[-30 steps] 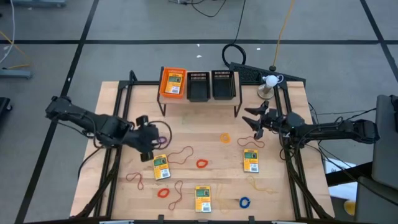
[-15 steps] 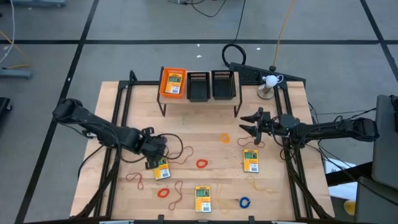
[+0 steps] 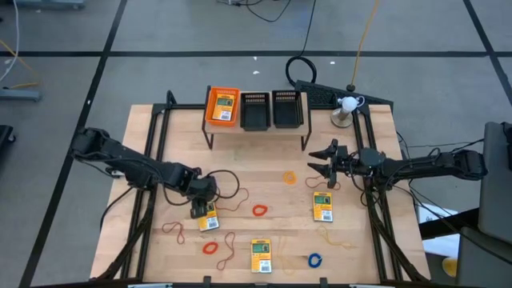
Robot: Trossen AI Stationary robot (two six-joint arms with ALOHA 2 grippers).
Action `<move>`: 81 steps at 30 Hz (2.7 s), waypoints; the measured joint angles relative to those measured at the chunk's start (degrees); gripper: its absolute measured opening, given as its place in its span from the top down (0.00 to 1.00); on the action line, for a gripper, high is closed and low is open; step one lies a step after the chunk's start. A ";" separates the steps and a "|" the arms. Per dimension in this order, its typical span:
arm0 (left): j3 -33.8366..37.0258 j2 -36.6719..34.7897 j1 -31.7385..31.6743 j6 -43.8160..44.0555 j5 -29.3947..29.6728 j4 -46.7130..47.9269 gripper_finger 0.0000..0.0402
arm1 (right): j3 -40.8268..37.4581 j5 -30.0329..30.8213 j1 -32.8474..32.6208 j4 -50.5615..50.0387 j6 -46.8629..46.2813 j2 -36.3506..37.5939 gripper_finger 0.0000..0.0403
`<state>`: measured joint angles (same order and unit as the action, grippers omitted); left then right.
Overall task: Pick & Place Office Desk Supplies
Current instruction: Put the crayon box into the orange basket on the shelf
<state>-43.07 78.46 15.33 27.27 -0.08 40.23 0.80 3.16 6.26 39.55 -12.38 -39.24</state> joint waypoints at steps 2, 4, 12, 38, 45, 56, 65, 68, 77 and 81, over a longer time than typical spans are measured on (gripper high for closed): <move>0.97 0.00 0.01 0.01 -1.54 -1.68 0.54 | 0.00 0.00 0.00 0.00 0.00 0.00 0.52; 2.27 0.00 0.02 0.39 -2.65 -3.42 0.54 | 0.00 0.01 0.00 -0.03 -0.02 0.00 0.52; 4.98 0.00 0.07 2.45 -4.50 -5.01 0.54 | 0.00 0.02 0.00 -0.07 -0.64 0.00 0.52; 4.33 0.00 0.11 0.00 -1.13 -7.11 1.00 | 0.00 0.05 0.00 -0.14 -0.68 0.00 0.52; -1.82 0.00 0.13 -2.84 -1.35 -5.16 1.00 | 0.00 0.05 0.00 -0.14 -0.70 0.00 0.52; -21.18 -0.02 2.34 -5.83 6.41 11.16 1.00 | 0.00 0.05 0.02 -0.14 -0.68 0.00 0.52; -34.89 -0.02 1.98 -8.15 22.05 22.19 1.00 | 0.00 0.05 0.00 -0.14 -0.71 0.00 0.52; -38.33 -0.04 0.68 -9.89 26.54 24.24 1.00 | 0.00 0.05 0.00 -0.14 -2.02 0.00 0.52; -46.99 -0.04 -6.94 -21.76 34.75 24.30 1.00 | 0.00 -0.19 0.00 -0.14 -3.24 0.00 0.52; -50.03 -0.04 -11.91 -27.88 36.05 24.05 1.00 | 0.00 -0.21 0.00 -0.14 -3.00 0.00 0.52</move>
<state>-93.10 78.41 3.42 -0.61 35.97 64.28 0.80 2.95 6.26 39.42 -15.38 -39.24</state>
